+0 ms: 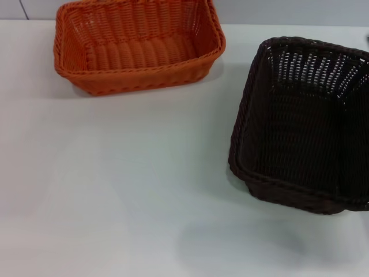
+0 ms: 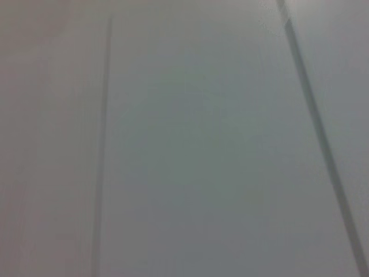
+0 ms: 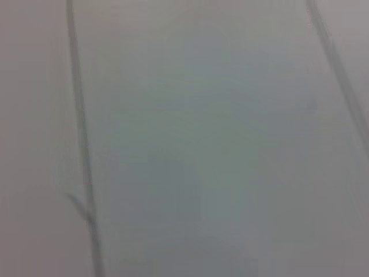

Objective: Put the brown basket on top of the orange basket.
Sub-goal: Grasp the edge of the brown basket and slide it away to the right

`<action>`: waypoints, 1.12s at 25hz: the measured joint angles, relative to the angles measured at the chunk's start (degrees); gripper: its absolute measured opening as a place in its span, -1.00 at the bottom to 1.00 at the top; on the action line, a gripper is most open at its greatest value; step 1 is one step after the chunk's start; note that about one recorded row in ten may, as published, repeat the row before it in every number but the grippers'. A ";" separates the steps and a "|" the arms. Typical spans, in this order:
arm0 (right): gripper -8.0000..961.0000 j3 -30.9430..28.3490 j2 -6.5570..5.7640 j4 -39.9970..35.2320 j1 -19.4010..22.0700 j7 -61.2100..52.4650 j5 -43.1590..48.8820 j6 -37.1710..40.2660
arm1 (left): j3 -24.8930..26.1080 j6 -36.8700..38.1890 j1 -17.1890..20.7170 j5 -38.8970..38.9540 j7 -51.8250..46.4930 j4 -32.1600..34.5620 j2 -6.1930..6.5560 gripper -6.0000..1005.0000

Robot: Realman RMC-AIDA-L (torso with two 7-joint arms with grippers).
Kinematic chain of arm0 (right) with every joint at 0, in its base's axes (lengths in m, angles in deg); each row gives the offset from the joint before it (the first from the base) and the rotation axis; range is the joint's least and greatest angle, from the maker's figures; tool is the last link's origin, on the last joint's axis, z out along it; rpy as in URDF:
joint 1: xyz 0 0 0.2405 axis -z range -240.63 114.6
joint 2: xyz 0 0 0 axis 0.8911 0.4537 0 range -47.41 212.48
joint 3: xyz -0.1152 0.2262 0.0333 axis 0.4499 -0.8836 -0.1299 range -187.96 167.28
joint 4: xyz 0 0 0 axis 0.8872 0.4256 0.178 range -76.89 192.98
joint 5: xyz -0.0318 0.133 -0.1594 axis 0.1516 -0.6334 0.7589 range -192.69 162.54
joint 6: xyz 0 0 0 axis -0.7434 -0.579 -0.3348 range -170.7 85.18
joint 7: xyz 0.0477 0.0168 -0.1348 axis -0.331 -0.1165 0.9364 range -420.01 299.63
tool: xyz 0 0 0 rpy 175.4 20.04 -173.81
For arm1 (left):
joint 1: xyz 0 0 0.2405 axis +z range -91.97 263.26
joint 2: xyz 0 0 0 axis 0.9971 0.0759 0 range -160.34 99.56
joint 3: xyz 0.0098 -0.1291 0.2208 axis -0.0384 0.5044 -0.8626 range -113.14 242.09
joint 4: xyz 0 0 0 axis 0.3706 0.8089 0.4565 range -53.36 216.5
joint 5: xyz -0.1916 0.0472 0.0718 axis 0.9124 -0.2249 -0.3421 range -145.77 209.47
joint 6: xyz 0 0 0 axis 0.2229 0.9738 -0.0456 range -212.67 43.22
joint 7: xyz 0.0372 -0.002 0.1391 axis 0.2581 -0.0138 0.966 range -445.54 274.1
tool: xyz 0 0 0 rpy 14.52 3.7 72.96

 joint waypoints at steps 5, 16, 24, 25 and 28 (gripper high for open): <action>0.71 -4.59 -4.87 -13.79 -4.65 3.38 0.61 22.51 | 2.81 -0.15 0.48 0.28 0.65 -6.00 0.15 0.48; 0.71 -42.89 4.90 -50.32 -3.60 16.43 2.23 115.52 | 3.57 -3.93 2.31 0.20 1.80 -9.38 0.10 0.48; 0.71 -62.51 4.98 -54.17 -16.10 9.81 2.39 163.53 | 5.84 -7.60 1.86 0.59 2.77 -10.35 0.05 0.48; 0.71 -63.74 4.94 -53.94 -17.02 9.80 2.66 166.77 | 6.72 -7.74 1.72 0.62 2.81 -10.58 -0.04 0.48; 0.70 -65.65 4.73 -54.57 -18.56 10.30 6.01 174.39 | 9.16 -7.95 1.41 0.60 2.67 -11.40 -0.24 0.48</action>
